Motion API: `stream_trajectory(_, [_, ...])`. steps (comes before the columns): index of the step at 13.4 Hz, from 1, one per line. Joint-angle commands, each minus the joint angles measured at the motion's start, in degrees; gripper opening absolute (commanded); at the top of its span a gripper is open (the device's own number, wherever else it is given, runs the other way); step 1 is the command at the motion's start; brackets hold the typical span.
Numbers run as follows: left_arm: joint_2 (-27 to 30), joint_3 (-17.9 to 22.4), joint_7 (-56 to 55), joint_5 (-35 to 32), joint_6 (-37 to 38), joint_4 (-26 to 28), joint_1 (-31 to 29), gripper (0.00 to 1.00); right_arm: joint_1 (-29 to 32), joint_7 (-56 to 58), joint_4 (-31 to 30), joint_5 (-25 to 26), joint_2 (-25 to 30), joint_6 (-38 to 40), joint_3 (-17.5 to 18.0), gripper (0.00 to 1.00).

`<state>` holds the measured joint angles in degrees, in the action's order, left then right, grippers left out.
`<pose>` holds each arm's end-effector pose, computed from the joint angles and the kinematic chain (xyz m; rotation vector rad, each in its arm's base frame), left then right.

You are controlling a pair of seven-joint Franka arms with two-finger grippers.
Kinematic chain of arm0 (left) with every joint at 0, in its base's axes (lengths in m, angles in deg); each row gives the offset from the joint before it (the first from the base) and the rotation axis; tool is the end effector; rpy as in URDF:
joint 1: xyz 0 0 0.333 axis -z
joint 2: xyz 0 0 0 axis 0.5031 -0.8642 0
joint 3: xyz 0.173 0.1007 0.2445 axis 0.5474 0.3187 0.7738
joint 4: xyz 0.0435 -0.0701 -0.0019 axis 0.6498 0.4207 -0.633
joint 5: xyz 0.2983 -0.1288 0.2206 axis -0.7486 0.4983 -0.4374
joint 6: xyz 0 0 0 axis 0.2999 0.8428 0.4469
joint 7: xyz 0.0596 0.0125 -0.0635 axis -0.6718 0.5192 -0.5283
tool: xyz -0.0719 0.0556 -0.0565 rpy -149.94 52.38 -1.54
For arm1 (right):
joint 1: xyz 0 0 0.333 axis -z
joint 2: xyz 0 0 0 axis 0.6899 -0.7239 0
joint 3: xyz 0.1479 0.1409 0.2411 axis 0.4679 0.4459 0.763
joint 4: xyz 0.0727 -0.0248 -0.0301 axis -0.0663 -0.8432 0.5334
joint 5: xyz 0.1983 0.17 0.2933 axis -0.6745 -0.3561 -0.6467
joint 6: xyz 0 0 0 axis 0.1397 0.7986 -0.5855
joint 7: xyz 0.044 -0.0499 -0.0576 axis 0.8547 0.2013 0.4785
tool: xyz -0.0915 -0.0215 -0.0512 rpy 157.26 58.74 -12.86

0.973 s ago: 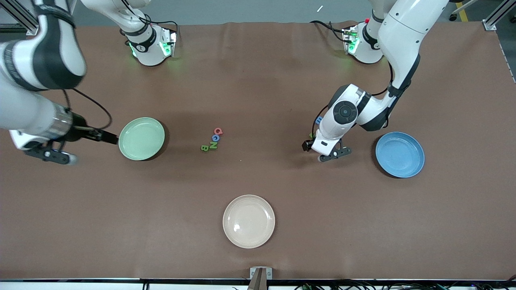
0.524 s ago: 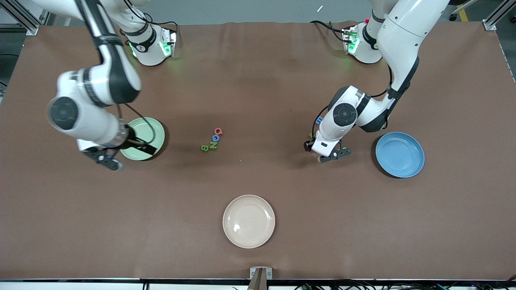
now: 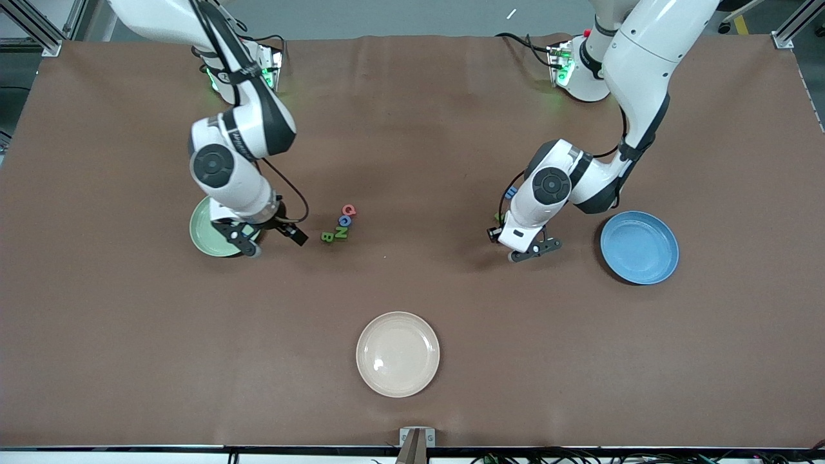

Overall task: Sort upper and lower case letters into plates
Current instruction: 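Grasp the blue x with the left gripper while the right gripper reaches B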

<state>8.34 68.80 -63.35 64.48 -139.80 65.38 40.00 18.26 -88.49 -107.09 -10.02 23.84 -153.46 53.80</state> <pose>0.5073 -0.2843 0.1739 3.0599 0.4767 -0.1024 0.5240 0.2293 0.2732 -2.9426 1.0536 0.0702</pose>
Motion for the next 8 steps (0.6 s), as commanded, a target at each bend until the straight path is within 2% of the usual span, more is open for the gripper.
stream_trajectory(1, [-1.12,0.11,-1.44,-1.72,-0.58,-0.61,0.05,0.35,-1.87,-3.93,-0.43,-0.32,-3.42,-4.58,-0.56,1.0])
stream_trajectory(4, [-1.12,0.11,-2.22,-3.39,-0.58,-0.95,-0.13,0.2,-3.81,-6.83,-0.08,-0.32,-7.29,-8.9,-0.56,0.98])
stream_trajectory(7, [0.02,0.02,-2.67,-3.65,-0.14,-1.22,-0.92,0.16,-4.86,-8.77,0.27,-0.32,-10.01,-11.71,-0.56,0.96])
stream_trajectory(8, [1.16,-0.07,-2.67,-3.57,0.47,-1.22,-1.09,0.15,-5.56,-9.12,0.45,-0.32,-10.63,-12.33,-0.56,0.93])
